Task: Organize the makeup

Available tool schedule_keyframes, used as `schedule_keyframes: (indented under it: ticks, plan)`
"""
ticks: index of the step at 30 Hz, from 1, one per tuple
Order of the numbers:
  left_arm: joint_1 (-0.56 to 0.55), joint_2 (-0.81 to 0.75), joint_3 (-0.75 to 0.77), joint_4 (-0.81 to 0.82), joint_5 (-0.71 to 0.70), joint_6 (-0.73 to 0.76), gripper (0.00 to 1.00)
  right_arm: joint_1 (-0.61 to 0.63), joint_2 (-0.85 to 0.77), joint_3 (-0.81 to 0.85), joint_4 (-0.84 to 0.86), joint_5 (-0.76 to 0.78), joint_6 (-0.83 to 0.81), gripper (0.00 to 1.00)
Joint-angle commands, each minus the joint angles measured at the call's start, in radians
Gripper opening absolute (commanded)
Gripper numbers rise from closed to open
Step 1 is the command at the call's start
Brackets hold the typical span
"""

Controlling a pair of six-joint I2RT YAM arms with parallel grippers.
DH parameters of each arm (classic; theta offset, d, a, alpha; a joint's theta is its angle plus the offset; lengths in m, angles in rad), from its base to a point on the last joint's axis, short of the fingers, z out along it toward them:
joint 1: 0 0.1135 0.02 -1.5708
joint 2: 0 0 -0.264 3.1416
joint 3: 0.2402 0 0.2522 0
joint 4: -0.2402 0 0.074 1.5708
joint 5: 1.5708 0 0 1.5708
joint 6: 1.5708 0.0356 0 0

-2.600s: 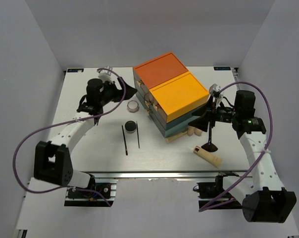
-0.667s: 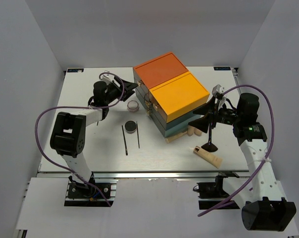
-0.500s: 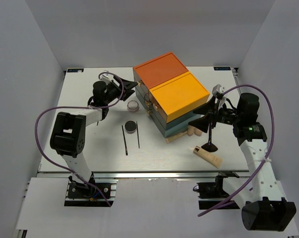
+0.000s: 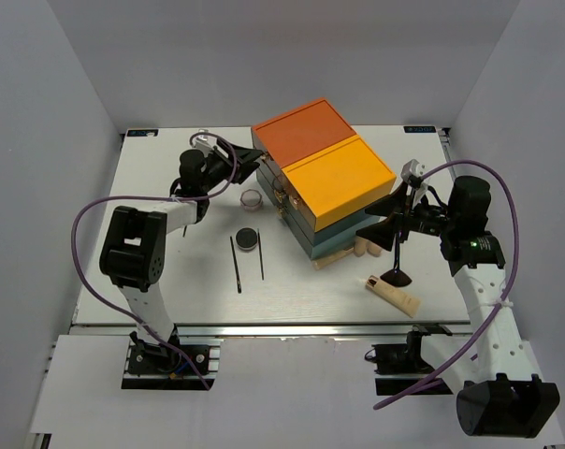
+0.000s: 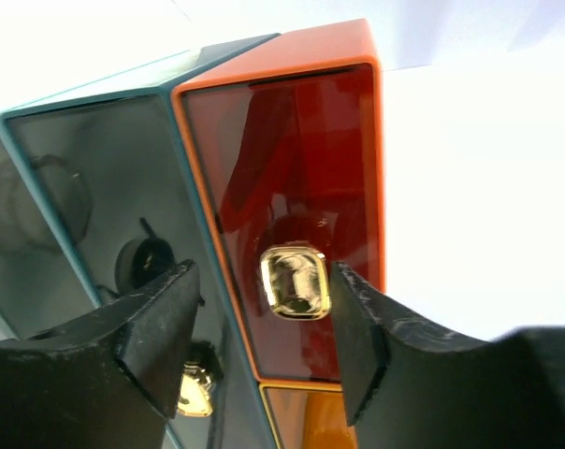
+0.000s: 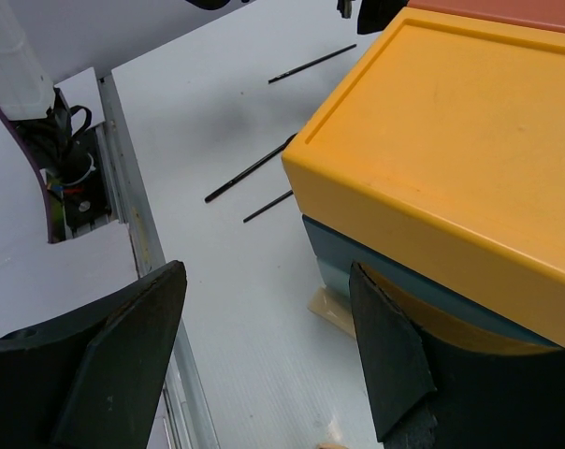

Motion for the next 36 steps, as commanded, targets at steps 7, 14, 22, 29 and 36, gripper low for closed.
schedule_keyframes:
  ticks: [7, 14, 22, 29, 36]
  plan:
    - [-0.028, 0.003, -0.028, 0.084, -0.054, -0.077, 0.43, -0.005, -0.024, -0.014, 0.028, 0.001, -0.004, 0.76]
    - [-0.028, 0.0, -0.091, 0.187, -0.062, -0.16, 0.29, -0.005, -0.024, -0.012, 0.03, -0.002, -0.005, 0.76]
    - [0.037, -0.086, -0.221, 0.225, -0.062, -0.18, 0.28, -0.005, -0.024, -0.008, 0.018, 0.001, -0.011, 0.76]
    - [0.147, -0.261, -0.353, 0.142, -0.017, -0.106, 0.28, -0.005, -0.02, -0.003, -0.001, 0.008, -0.034, 0.76]
    - [0.15, -0.319, -0.408, 0.066, -0.015, -0.055, 0.44, -0.005, -0.009, 0.008, -0.036, 0.021, -0.073, 0.77]
